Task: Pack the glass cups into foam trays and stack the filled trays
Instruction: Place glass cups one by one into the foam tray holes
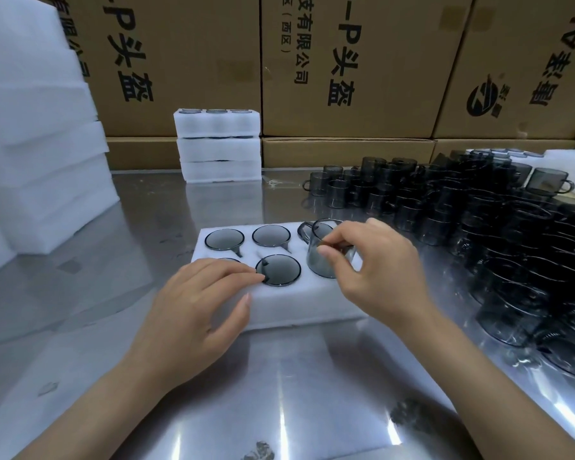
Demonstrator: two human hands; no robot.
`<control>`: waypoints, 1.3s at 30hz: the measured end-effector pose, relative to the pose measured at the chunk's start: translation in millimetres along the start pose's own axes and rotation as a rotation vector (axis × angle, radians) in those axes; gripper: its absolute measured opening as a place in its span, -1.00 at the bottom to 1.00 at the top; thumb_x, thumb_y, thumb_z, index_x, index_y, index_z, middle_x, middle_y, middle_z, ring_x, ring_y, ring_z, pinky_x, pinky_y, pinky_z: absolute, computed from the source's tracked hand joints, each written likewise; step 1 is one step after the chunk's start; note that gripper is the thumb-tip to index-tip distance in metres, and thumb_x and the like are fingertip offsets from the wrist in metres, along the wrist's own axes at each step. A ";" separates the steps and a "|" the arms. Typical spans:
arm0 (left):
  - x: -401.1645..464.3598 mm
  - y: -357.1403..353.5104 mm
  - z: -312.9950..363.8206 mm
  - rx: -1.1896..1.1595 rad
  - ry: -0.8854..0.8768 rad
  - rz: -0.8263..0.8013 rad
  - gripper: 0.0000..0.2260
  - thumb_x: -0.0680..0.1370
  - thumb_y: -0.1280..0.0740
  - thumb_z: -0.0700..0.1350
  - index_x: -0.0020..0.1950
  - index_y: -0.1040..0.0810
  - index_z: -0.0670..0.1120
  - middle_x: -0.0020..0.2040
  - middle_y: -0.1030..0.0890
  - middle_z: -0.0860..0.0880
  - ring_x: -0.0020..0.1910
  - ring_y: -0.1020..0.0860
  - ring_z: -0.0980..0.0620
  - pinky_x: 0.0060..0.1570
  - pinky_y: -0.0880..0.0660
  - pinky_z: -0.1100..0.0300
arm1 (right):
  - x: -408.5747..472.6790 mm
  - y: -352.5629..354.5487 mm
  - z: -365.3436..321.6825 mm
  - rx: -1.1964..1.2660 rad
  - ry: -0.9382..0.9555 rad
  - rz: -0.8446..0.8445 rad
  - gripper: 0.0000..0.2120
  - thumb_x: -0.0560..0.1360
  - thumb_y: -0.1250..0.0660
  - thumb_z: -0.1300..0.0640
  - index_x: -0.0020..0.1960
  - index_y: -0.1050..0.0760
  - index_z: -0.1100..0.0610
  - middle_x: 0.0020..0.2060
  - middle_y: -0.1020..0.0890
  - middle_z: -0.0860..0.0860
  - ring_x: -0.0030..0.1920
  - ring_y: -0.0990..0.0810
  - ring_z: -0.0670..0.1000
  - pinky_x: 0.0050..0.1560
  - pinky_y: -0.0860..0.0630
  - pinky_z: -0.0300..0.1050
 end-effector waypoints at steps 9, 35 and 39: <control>0.4 -1.7 -0.4 0.004 -0.009 0.024 -0.70 0.54 -0.17 -0.05 0.10 -0.64 -0.08 0.05 -0.61 0.06 0.07 -0.56 0.00 0.05 -0.47 0.00 | -5.1 -2.1 -1.1 0.006 -0.068 -0.081 -0.94 0.42 -0.42 0.06 -0.22 -0.58 0.00 -0.36 -0.59 -0.15 -0.23 -0.49 -0.03 -0.27 -0.48 -0.06; 22.1 -40.2 49.2 0.225 -0.093 -0.156 -0.53 0.47 -0.16 0.10 0.27 -0.56 -0.08 0.25 -0.58 0.03 0.22 -0.55 0.02 0.26 -0.39 -0.04 | -14.4 -8.6 12.1 -0.152 -0.237 -0.325 -0.70 0.52 -0.16 0.11 0.19 -0.54 -0.04 0.15 -0.57 -0.19 0.19 -0.23 -0.23 0.01 -0.48 -0.07; 20.4 -40.9 50.0 0.242 -0.081 -0.172 -0.53 0.47 -0.16 0.09 0.29 -0.54 -0.08 0.28 -0.56 0.04 0.24 -0.53 0.04 0.29 -0.36 -0.03 | -16.7 -9.4 13.2 -0.157 -0.230 -0.347 -0.64 0.56 -0.12 0.07 0.31 -0.46 -0.12 0.30 -0.45 -0.30 0.26 -0.20 -0.30 0.10 -0.42 -0.13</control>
Point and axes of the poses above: each hand's wrist, its own x-axis towards the middle knuckle, its own y-axis out of the back of the hand, z = x × y, the point moved 1 cm from there along x, towards the middle knuckle
